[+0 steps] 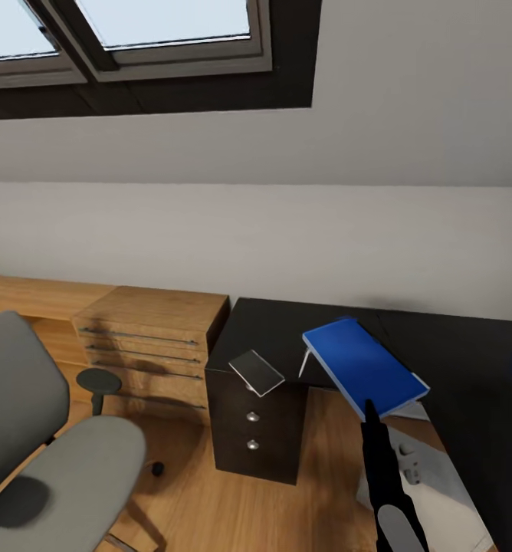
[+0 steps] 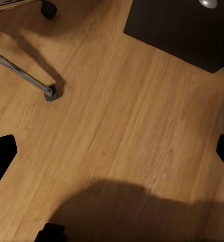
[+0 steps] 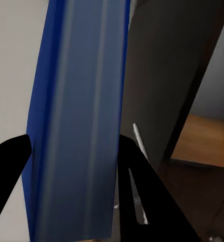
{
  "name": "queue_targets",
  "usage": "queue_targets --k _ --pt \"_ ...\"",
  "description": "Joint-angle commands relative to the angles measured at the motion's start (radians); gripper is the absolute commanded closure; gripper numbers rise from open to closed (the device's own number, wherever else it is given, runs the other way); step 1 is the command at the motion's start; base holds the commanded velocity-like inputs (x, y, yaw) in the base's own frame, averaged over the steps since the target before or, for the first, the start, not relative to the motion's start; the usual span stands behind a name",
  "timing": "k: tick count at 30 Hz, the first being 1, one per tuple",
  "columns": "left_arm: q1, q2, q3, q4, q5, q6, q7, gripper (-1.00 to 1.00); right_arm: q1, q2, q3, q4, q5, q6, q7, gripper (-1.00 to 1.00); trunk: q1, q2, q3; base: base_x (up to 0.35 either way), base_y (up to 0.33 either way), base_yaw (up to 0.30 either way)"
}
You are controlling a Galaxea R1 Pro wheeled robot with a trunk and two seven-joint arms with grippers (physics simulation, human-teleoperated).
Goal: In the bedroom, organize the workspace by keeping the computer under the desk, ensuring the monitor is on the desk, placing the keyboard on the desk next to the monitor, placing the mouse on the desk next to the keyboard, moving the folder from the swivel chair onto the desk next to the mouse, stacking the notebook on top of the folder with the pen on top of the notebook, and positioning the swivel chair next to the desk.
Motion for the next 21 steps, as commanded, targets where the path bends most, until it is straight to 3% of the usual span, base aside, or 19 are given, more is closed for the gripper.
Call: queue_targets --k 1,21 --pt "0.000 -0.001 0.001 -0.003 0.011 0.006 0.003 -1.00 -0.001 0.000 0.002 0.000 -0.003 -0.005 -0.005 1.00 0.000 -0.001 -0.002 0.001 0.000 -0.187" --pt "0.000 -0.003 0.000 0.010 0.010 0.006 0.003 -1.00 -0.001 0.000 -0.017 0.014 -0.004 -0.021 -0.006 1.00 0.000 -0.001 -0.025 0.000 0.000 -0.188"
